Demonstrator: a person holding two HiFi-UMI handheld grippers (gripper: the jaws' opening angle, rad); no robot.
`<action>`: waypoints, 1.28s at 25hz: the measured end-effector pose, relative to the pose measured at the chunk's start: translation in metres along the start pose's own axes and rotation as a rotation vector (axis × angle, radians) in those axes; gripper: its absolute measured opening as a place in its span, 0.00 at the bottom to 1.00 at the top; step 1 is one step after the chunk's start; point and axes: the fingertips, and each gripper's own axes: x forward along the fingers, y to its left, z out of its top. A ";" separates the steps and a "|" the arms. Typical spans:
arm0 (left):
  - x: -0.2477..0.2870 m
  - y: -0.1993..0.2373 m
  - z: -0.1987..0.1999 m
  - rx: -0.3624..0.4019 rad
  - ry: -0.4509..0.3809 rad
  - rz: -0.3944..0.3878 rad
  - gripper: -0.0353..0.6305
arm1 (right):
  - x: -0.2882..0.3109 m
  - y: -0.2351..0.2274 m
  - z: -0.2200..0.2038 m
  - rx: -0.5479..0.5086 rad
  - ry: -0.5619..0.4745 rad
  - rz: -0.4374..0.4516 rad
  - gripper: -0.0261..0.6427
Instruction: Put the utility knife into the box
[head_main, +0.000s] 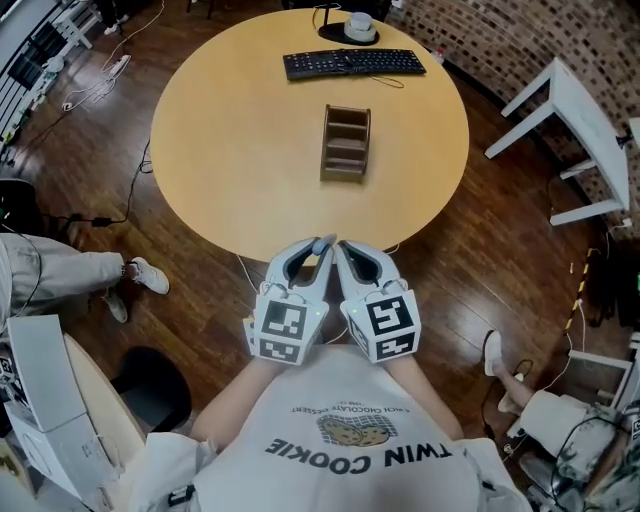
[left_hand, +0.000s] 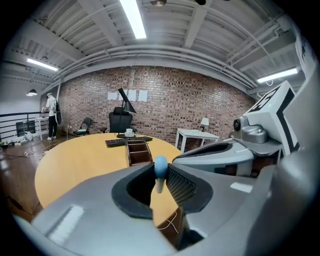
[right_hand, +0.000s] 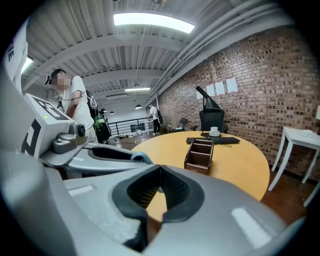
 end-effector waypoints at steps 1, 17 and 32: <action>0.001 0.005 0.001 0.018 0.001 -0.018 0.16 | 0.004 0.002 0.003 0.001 -0.001 -0.016 0.04; 0.037 0.028 0.027 0.434 0.003 -0.284 0.16 | 0.024 -0.015 0.023 0.042 -0.020 -0.191 0.04; 0.103 0.027 0.022 0.704 0.052 -0.375 0.16 | 0.052 -0.059 0.024 0.018 0.009 -0.140 0.04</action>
